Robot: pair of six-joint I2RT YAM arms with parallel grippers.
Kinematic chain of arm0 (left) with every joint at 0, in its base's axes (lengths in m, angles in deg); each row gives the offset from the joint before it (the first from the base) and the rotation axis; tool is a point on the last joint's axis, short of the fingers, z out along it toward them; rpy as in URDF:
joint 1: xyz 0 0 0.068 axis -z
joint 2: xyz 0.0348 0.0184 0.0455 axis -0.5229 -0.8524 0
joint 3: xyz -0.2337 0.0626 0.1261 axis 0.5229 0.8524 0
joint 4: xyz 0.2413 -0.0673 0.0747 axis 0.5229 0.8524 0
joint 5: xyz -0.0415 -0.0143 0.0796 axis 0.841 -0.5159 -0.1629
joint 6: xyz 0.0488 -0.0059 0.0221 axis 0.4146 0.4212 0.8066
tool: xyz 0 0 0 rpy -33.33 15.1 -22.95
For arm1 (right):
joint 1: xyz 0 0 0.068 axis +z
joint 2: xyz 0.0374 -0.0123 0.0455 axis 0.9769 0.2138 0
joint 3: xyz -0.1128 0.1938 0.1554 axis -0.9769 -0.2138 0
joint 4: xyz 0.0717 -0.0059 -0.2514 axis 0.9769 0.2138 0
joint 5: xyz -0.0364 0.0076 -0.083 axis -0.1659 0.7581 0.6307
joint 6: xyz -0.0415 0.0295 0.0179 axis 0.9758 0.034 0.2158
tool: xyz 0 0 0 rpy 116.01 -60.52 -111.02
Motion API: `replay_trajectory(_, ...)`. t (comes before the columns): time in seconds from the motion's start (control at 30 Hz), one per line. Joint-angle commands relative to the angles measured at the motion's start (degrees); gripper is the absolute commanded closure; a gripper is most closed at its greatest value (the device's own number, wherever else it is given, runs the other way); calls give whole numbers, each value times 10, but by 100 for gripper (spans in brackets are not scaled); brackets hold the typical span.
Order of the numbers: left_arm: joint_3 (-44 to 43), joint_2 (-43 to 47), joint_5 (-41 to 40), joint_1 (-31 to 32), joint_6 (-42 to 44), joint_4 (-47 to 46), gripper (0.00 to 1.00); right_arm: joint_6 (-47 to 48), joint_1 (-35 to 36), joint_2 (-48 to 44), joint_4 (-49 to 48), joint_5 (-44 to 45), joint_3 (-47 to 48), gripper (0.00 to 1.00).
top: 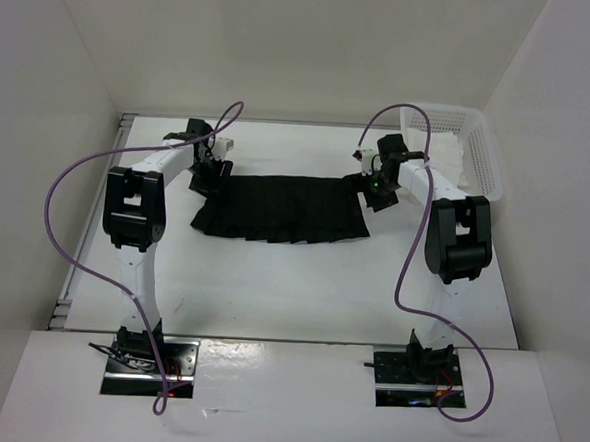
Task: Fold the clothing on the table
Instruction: Fold the skirt
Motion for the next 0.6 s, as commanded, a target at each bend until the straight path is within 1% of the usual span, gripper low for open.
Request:
replay_trajectory(0.0,8,14,-9,-6,14,18,37,3,-4,-6,-5,-11,19,2)
replay_trajectory(0.03,8,8,-4,-6,14,18,39,3,-4,-6,-5,-11,19,2)
replay_trajectory(0.07,8,8,-4,-6,14,18,45,3,-4,-6,-5,-11,19,2)
replay_trajectory(0.13,2,1,2,-6,14,18,51,3,-4,-6,-5,-11,19,2)
replay_trajectory(0.2,2,1,2,-6,14,18,61,3,-9,-6,-5,-11,19,2)
replay_trajectory(0.3,2,-4,2,-6,19,23,63,3,-9,-6,-5,-16,19,2)
replay_trajectory(0.37,2,-4,2,-6,24,23,63,3,-9,0,-5,-23,19,2)
replay_trajectory(0.5,2,-9,7,-6,24,23,64,-18,-9,30,-11,-65,40,2)
replay_trajectory(0.57,2,-9,7,-6,24,23,66,-18,-9,65,-3,-100,68,2)
